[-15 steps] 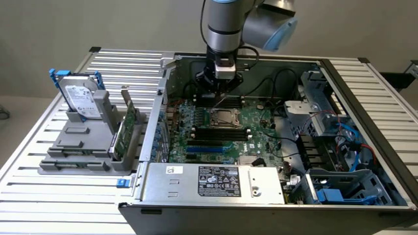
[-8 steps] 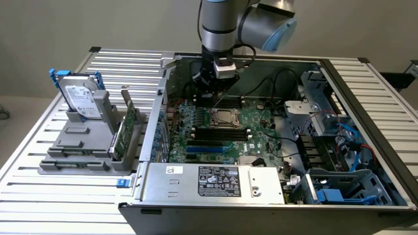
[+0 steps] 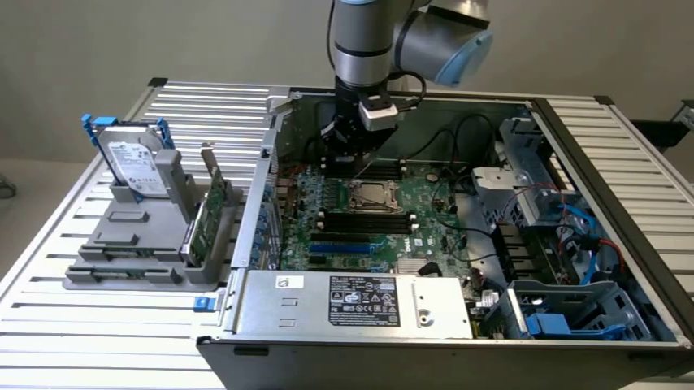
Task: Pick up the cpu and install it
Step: 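Install the first cpu locking lever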
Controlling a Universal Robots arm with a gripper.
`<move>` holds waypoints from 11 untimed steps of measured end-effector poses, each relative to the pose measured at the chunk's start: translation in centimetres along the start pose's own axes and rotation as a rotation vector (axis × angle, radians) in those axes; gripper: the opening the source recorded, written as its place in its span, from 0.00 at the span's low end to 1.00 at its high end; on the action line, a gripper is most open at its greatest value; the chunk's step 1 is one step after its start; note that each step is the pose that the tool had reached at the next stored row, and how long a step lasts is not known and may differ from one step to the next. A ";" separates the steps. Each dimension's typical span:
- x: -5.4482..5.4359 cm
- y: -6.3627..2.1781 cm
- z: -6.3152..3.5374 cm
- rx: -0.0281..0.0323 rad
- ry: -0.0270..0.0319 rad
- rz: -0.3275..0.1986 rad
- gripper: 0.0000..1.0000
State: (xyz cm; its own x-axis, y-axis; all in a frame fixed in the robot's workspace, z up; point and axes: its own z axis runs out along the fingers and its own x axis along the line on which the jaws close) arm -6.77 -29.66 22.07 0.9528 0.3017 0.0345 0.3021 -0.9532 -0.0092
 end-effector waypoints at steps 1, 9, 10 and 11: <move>0.0 0.00 0.03 -0.0005 0.0022 -0.011 0.11; 0.0 0.00 0.39 -0.0056 0.0220 -0.065 0.11; 0.0 0.00 0.41 -0.0059 0.0232 -0.069 0.11; 0.0 -0.01 0.45 -0.0061 0.0244 -0.073 0.11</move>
State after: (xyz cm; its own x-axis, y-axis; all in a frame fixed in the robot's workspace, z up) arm -6.80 -29.66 21.62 0.9274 0.3694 0.0592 0.3701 -0.9290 0.0003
